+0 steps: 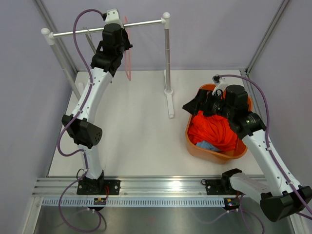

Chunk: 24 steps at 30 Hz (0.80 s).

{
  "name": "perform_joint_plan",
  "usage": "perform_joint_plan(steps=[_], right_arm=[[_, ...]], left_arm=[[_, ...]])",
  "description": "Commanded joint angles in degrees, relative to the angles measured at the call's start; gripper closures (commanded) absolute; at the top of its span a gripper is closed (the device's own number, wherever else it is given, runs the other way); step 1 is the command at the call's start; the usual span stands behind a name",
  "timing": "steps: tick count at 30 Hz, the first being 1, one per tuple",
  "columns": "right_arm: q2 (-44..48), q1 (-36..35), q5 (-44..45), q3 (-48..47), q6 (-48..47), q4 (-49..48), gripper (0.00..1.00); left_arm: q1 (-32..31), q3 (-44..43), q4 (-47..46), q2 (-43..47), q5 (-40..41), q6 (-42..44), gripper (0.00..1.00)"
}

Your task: Remove the shorts from the hanger

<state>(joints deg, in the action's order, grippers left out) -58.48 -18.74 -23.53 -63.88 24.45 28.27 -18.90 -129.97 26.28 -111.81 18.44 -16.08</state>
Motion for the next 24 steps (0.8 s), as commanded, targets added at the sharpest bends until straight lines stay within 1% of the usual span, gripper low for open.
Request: perform_joint_plan(steps=[1, 7, 14, 24], right_arm=[[0.4, 0.1, -0.8, 0.2, 0.3, -1.3, 0.01], [0.6, 0.1, -0.6, 0.3, 0.1, -0.7, 0.01], [0.9, 0.1, -0.5, 1.1, 0.1, -0.9, 0.01], [0.2, 0.0, -0.3, 0.6, -0.6, -0.5, 0.01]], left_arm=[[1.1, 0.3, -2.6, 1.6, -0.1, 0.5, 0.98], [1.5, 0.4, -1.9, 1.7, -0.4, 0.7, 0.96], [2.5, 0.7, -2.2, 1.9, -0.8, 1.0, 0.96], [2.9, -2.2, -3.7, -0.4, -1.2, 1.2, 0.95]])
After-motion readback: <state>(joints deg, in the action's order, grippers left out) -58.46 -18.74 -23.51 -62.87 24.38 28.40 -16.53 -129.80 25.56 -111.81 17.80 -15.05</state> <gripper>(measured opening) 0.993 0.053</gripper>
